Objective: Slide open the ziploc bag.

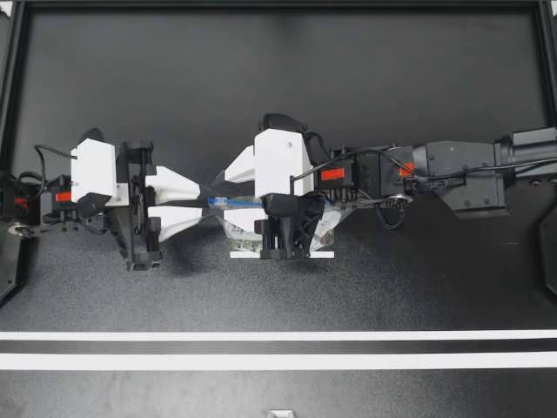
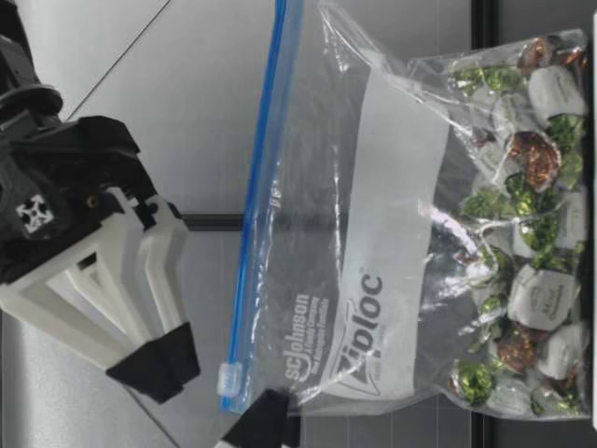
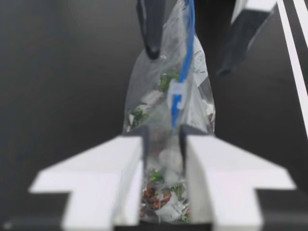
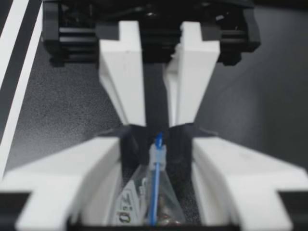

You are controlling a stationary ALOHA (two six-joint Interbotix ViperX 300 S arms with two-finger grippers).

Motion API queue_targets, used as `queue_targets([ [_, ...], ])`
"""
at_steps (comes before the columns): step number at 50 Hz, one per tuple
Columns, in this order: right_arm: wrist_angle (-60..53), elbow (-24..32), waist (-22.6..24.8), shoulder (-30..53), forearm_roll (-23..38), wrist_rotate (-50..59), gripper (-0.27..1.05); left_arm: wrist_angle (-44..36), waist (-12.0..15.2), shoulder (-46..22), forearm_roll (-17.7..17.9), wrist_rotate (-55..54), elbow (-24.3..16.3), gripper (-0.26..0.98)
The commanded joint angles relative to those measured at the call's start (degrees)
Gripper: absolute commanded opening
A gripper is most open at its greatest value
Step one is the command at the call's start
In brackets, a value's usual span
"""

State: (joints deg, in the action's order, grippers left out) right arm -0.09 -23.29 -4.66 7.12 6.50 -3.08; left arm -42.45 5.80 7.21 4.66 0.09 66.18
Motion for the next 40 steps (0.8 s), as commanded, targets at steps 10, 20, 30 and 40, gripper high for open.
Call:
queue_targets([
  [10,-0.18,1.41,0.18,-0.09,-0.09,0.62,0.57,-0.7,0.18,0.44,0.09,-0.09,-0.7,-0.14],
  [20,-0.18,1.58,0.09,0.62,-0.09,0.62,0.57,-0.62,0.18,0.44,0.0,0.0,-0.62,-0.14],
  [30,0.53,1.58,-0.35,0.88,-0.09,0.7,0.57,-0.53,0.18,0.62,-0.18,0.09,-0.53,-0.14],
  [40,1.05,1.67,-0.44,1.32,-0.18,0.7,0.55,-0.44,0.18,0.79,-0.18,0.09,-0.44,-0.14],
])
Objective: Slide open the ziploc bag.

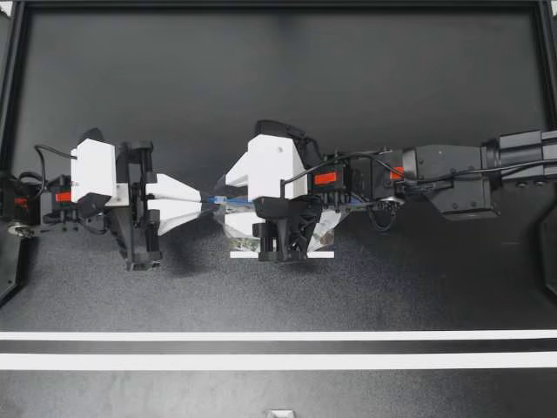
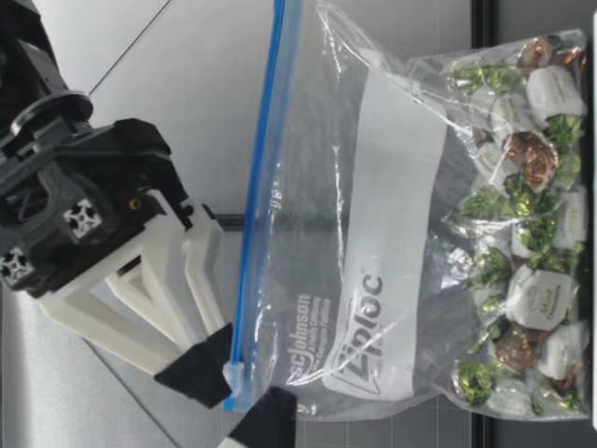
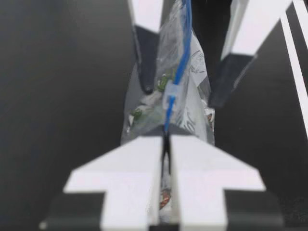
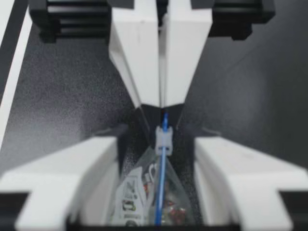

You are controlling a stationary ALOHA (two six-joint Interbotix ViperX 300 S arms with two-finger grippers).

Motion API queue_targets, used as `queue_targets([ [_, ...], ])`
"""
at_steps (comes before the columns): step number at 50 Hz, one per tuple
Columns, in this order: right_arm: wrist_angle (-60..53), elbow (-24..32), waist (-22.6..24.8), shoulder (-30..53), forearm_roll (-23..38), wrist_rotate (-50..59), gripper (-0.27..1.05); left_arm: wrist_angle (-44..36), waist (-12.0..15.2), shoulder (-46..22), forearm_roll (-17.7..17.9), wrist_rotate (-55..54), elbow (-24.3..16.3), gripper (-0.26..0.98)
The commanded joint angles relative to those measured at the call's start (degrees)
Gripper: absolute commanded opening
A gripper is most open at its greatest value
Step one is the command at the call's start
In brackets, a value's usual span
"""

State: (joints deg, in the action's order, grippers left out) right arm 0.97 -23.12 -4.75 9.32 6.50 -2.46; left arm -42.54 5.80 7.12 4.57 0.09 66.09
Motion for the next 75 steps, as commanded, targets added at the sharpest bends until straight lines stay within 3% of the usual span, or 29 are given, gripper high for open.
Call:
queue_targets([
  [1,0.0,1.58,-0.35,-0.88,-0.18,0.09,0.55,-0.35,0.18,0.88,-0.09,0.09,-0.35,-0.14],
  [7,0.26,1.58,-0.35,-0.97,-0.18,0.09,0.46,-0.26,0.18,0.88,-0.09,0.09,-0.35,-0.14],
  [19,1.49,1.58,-0.35,-1.58,-0.18,0.09,0.08,-0.18,0.18,0.88,-0.09,0.09,-0.35,-0.14],
  [27,4.31,1.67,-0.35,-2.72,-0.18,-0.09,-0.06,-0.09,0.18,0.97,-0.09,0.0,-0.35,-0.14],
  [57,33.13,5.01,-0.35,-6.77,2.37,-0.97,-0.08,-0.26,0.18,0.97,0.09,0.0,0.88,-0.14],
  [75,46.49,-0.53,-0.35,-11.78,4.22,-0.97,-0.08,-0.09,0.18,0.88,0.0,0.09,1.32,-0.14],
])
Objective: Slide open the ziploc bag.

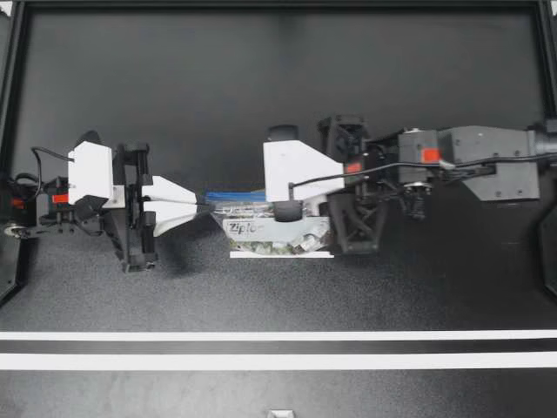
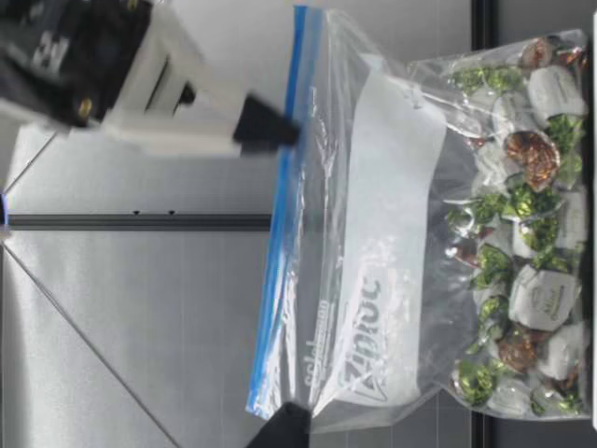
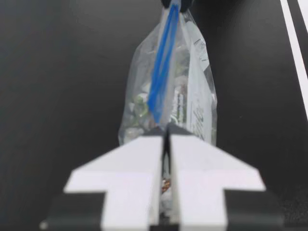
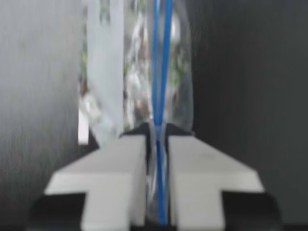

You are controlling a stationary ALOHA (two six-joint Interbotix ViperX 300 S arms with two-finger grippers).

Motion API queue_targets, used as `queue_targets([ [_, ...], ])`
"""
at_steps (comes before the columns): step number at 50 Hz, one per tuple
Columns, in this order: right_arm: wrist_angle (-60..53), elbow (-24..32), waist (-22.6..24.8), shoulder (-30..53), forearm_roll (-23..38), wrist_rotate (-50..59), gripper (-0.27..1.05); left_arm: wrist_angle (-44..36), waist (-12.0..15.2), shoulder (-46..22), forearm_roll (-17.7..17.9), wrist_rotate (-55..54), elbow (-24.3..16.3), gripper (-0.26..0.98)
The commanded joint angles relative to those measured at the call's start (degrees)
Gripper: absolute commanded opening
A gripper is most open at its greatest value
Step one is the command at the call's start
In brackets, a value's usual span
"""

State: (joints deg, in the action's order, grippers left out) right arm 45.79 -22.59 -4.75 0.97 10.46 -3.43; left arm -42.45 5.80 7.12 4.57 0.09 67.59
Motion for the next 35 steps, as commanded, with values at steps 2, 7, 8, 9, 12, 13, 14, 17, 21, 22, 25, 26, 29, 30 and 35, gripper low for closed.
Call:
queue_targets([
  [2,1.85,-2.29,-0.35,-4.83,0.26,0.09,-0.08,-0.18,0.18,0.88,0.09,0.09,-0.09,-0.14],
  [7,1.85,-4.83,-0.44,-7.38,0.18,0.44,-0.08,-0.18,0.18,0.88,0.09,0.09,0.18,-0.14],
  [8,1.85,-5.27,-0.35,-7.91,0.26,0.53,-0.08,-0.18,0.18,0.97,0.09,0.09,0.18,-0.14],
  [9,1.85,-5.8,-0.35,-8.53,0.18,0.7,-0.08,-0.09,0.18,0.97,0.09,0.09,0.18,-0.14],
  [12,1.85,-6.94,-0.35,-9.67,0.26,0.79,-0.08,-0.18,0.18,0.97,0.09,0.09,0.18,-0.14],
  [13,1.85,-7.47,-0.35,-10.11,0.26,0.79,-0.08,-0.18,0.18,0.97,0.09,0.09,0.18,-0.14],
  [14,1.76,-7.73,-0.44,-10.37,0.26,0.79,-0.08,-0.18,0.18,0.97,0.09,0.09,0.18,-0.14],
  [17,1.41,-8.7,-0.44,-10.99,0.18,0.88,-0.08,-0.09,0.18,0.97,0.18,0.09,0.09,-0.14],
  [21,0.44,-9.32,-0.35,-11.34,0.26,0.88,-0.08,-0.09,0.18,0.97,0.09,0.09,0.0,-0.14],
  [22,0.26,-9.4,-0.35,-11.34,0.26,0.88,-0.08,-0.09,0.18,0.97,0.09,0.09,0.0,-0.14],
  [25,-0.62,-9.49,-0.44,-11.34,0.26,0.88,-0.08,-0.09,0.18,0.97,0.09,0.09,0.0,-0.14],
  [26,-0.88,-9.49,-0.44,-11.25,0.26,0.88,-0.08,-0.09,0.18,0.97,0.09,0.09,0.0,-0.14],
  [29,-2.46,-9.49,-0.35,-11.07,0.26,1.14,-0.08,-0.09,0.18,1.05,0.09,0.0,0.09,-0.14],
  [30,-3.08,-9.49,-0.44,-11.07,0.18,1.14,-0.08,-0.09,0.18,1.05,0.09,0.0,0.09,-0.14],
  [35,-6.77,-9.84,-0.35,-10.99,0.09,1.23,-0.08,-0.09,0.18,1.14,0.09,0.09,0.0,-0.14],
])
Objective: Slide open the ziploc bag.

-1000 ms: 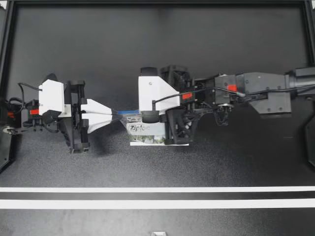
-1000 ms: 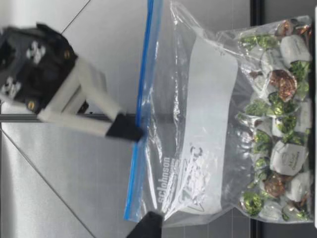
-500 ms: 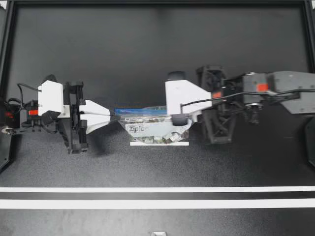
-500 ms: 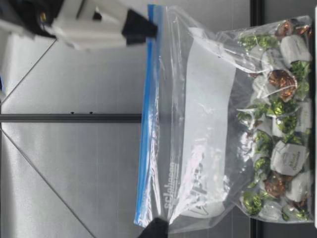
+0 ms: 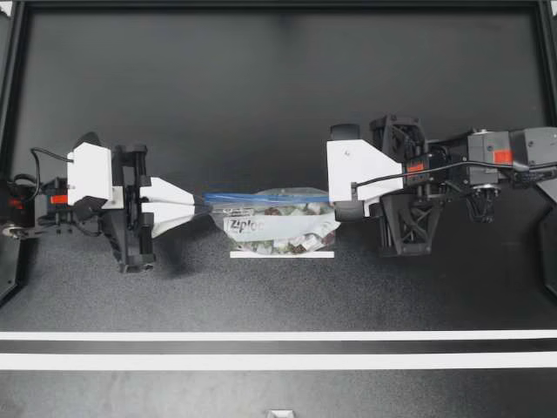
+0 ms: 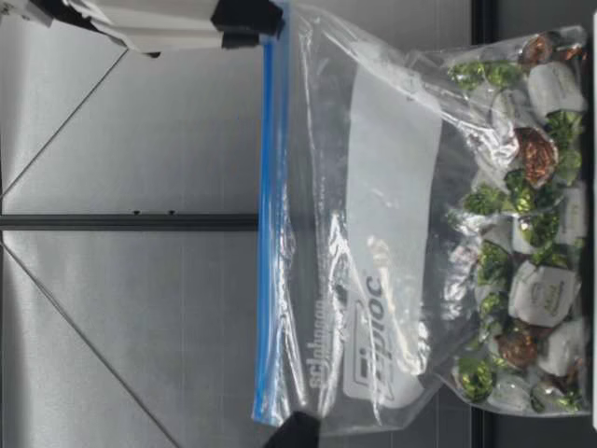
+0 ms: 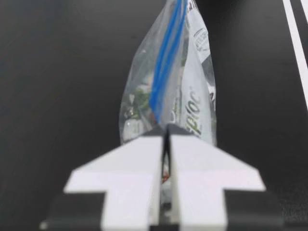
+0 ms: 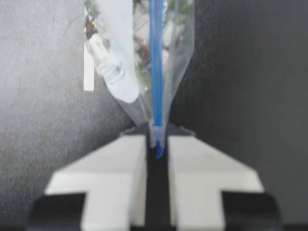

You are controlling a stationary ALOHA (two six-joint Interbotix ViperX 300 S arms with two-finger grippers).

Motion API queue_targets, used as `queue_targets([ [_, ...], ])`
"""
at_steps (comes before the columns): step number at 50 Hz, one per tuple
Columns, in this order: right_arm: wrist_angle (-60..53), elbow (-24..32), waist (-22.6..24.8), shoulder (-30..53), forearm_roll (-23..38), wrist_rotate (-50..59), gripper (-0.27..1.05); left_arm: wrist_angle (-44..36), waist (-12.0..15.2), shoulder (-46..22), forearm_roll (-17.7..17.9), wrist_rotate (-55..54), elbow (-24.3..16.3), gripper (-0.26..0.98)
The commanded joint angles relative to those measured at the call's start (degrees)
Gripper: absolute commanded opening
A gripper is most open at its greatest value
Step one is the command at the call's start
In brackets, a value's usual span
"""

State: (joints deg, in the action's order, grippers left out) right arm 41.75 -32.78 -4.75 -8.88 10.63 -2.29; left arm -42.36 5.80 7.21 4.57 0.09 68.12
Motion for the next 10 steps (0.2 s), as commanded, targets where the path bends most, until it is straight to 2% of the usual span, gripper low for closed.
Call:
queue_targets([
  [1,-3.43,0.26,-0.35,-1.23,-0.18,0.09,-0.08,-0.18,0.18,1.14,0.09,0.09,-0.53,-0.14],
  [5,-5.8,-0.26,-0.44,-1.41,-0.53,0.18,-0.05,-0.18,0.18,1.49,0.09,0.18,-0.53,-0.14],
  [10,-7.38,-1.23,-0.44,-1.76,-0.88,0.53,0.04,-0.18,0.18,2.11,0.09,0.62,-0.35,-0.14],
])
